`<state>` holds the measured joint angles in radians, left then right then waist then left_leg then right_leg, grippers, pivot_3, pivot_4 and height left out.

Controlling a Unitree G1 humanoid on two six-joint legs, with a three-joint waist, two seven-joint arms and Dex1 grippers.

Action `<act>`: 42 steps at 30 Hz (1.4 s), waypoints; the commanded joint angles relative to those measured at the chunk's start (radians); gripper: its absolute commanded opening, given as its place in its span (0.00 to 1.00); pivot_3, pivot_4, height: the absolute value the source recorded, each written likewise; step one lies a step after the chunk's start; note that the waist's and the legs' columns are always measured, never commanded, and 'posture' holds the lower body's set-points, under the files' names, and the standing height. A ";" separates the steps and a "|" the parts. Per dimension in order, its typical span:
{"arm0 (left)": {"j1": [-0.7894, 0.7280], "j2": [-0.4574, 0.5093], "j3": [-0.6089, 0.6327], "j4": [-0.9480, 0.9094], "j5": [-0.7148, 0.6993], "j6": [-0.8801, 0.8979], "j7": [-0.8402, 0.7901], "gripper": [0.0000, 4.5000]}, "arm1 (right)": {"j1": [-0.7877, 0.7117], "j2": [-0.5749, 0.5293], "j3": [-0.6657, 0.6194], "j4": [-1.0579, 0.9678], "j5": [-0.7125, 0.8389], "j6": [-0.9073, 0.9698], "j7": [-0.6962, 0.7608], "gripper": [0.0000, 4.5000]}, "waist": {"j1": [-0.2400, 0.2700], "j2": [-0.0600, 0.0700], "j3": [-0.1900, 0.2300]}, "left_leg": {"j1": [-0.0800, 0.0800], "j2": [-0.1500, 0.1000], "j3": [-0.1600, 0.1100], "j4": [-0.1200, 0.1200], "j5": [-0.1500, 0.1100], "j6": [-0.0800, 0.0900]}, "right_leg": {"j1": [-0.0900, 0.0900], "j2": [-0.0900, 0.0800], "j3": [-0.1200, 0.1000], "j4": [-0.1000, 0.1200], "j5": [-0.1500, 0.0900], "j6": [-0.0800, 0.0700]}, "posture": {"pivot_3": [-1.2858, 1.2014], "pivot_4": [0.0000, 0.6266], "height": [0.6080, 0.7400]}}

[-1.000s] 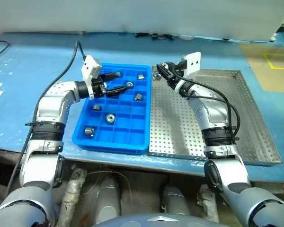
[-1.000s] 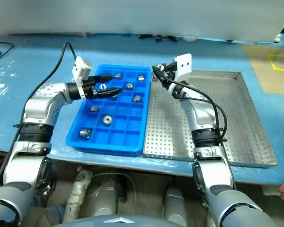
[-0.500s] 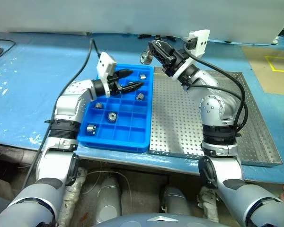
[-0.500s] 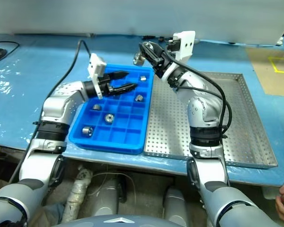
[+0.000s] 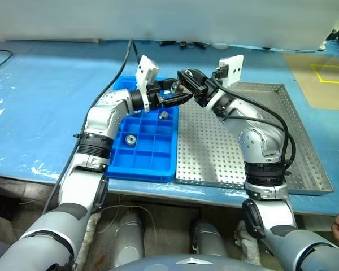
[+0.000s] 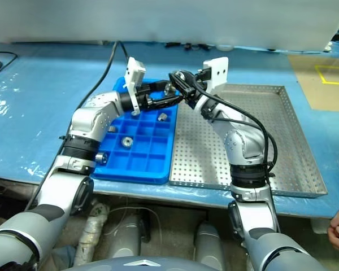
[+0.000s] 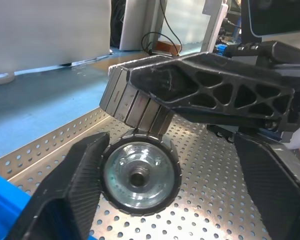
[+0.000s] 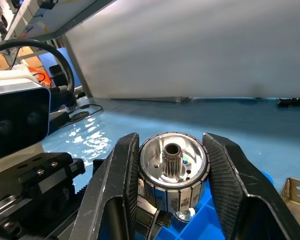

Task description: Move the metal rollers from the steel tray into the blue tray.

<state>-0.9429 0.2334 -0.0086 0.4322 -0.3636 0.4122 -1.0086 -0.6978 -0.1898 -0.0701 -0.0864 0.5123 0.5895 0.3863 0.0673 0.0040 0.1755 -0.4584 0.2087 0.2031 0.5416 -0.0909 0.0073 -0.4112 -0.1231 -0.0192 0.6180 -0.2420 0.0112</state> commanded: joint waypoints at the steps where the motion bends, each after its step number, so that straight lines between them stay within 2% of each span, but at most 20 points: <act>1: -0.024 0.012 -0.017 0.005 0.018 -0.036 -0.016 0.66 | -0.002 -0.004 -0.004 -0.057 -0.004 -0.009 -0.011 0.35 | 0.000 0.000 0.000 | 0.000 0.000 0.000 0.000 0.000 0.000 | 0.000 0.000 0.000 0.000 0.000 0.000 | 0.43 0.24 1.00; 3: -0.028 0.012 -0.028 0.018 0.037 -0.049 -0.011 0.50 | 0.001 -0.004 -0.004 -0.057 -0.004 -0.009 -0.014 0.35 | 0.001 0.000 0.000 | 0.000 0.000 0.000 0.000 0.000 0.000 | 0.000 0.000 0.000 0.000 0.000 0.000 | 0.43 0.24 1.00; 5: -0.034 0.009 -0.036 0.034 0.048 -0.062 -0.012 0.38 | 0.002 -0.003 -0.007 -0.058 -0.004 -0.010 -0.018 0.35 | 0.001 0.000 0.000 | 0.000 0.000 0.000 0.001 0.000 0.000 | 0.000 0.000 0.000 0.000 0.000 0.000 | 0.43 0.24 1.00; 12: -0.058 -0.001 -0.039 0.089 0.066 -0.090 0.002 0.38 | 0.009 -0.003 -0.008 -0.063 -0.005 -0.012 -0.034 0.35 | 0.000 0.000 0.000 | 0.000 -0.001 0.000 0.001 0.000 0.002 | 0.000 0.000 0.000 0.001 0.000 0.000 | 0.43 0.24 1.00; 17: -0.043 0.039 -0.024 0.036 0.042 -0.066 -0.039 0.38 | 0.021 -0.003 -0.010 -0.061 -0.005 -0.010 -0.041 0.35 | 0.000 0.000 0.000 | 0.000 -0.001 0.000 0.001 0.001 0.002 | 0.000 0.000 0.000 0.002 0.000 0.000 | 0.43 0.24 1.00; 27: 0.035 0.342 0.021 -0.047 0.030 -0.010 -0.159 0.38 | 0.020 -0.001 -0.030 0.028 -0.018 -0.026 -0.055 0.35 | -0.003 0.000 0.000 | 0.002 0.003 0.000 0.000 0.002 0.000 | 0.000 0.006 0.000 0.003 0.000 0.000 | 0.46 0.24 1.00; 32: 0.123 0.419 0.036 -0.190 -0.030 0.080 -0.194 0.38 | 0.043 -0.025 -0.011 0.033 -0.022 0.004 -0.017 0.35 | 0.009 0.000 0.000 | 0.001 0.005 0.000 0.000 0.002 -0.002 | 0.000 0.006 -0.001 0.004 0.000 0.000 | 0.46 0.24 1.00; 36: 0.240 0.441 0.029 -0.324 -0.084 0.157 -0.214 0.38 | 0.121 -0.081 0.050 -0.045 -0.003 0.050 0.085 0.35 | 0.010 0.000 0.000 | 0.002 0.005 0.000 0.000 0.002 -0.002 | 0.001 0.006 -0.001 0.004 0.000 0.000 | 0.47 0.24 1.00; 42: 0.323 0.387 -0.021 -0.261 -0.032 0.138 -0.159 0.38 | 0.212 -0.135 0.111 -0.118 -0.033 0.052 0.143 0.35 | 0.007 0.000 0.000 | 0.005 0.014 0.000 0.000 0.005 -0.007 | 0.001 0.012 0.000 0.004 0.000 0.000 | 0.46 0.24 1.00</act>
<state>-0.6278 0.6220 -0.0190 0.1696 -0.4083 0.5736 -1.1728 -0.4784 -0.3199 0.0420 -0.1333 0.4711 0.6454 0.5147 0.0743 0.0042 0.1755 -0.4521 0.2235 0.2026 0.5416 -0.0856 0.0002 -0.4105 -0.1100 -0.0186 0.6229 -0.2423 0.0110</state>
